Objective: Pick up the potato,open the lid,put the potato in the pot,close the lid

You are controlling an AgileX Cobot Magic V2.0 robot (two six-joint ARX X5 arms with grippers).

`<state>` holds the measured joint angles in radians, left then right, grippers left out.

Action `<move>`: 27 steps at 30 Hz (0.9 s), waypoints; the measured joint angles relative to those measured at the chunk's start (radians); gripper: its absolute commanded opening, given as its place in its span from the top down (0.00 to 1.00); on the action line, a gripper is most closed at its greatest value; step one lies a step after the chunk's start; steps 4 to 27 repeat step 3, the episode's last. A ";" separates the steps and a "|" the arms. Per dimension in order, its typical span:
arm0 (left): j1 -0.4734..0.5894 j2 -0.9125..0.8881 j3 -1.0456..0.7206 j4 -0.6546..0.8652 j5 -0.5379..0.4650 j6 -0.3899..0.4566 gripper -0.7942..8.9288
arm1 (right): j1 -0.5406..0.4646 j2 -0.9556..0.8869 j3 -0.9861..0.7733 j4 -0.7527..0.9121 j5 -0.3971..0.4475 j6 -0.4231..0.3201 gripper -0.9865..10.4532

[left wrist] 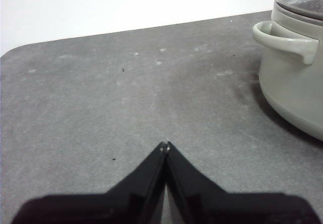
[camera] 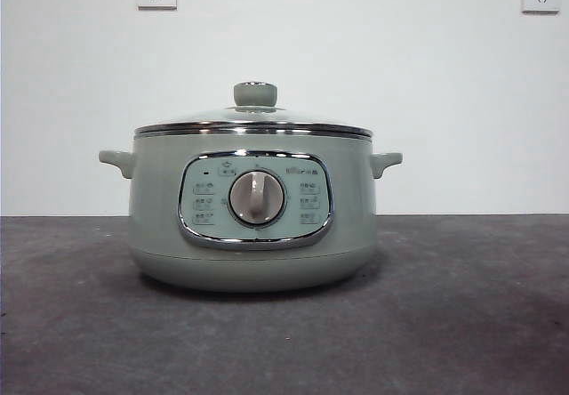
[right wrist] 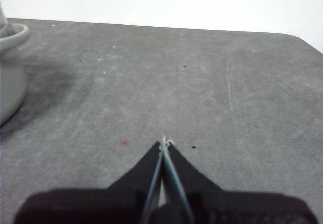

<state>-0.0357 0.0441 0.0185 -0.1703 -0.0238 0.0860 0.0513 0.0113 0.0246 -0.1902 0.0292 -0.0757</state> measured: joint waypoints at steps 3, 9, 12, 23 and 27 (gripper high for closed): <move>0.000 0.000 0.000 0.000 0.000 0.000 0.92 | 0.000 0.000 0.000 0.000 0.000 0.000 0.91; 0.000 0.000 0.000 0.000 0.000 0.000 0.92 | 0.000 0.000 0.000 0.000 0.000 0.000 0.91; 0.000 0.000 0.000 0.000 0.000 0.000 0.92 | 0.000 0.000 0.000 0.000 0.000 0.000 0.91; 0.000 0.000 0.000 0.000 0.000 0.000 0.92 | 0.000 0.000 0.000 0.000 0.000 0.000 0.91; 0.000 0.000 0.000 0.000 0.000 0.000 0.92 | 0.000 0.000 0.000 0.000 0.000 0.000 0.91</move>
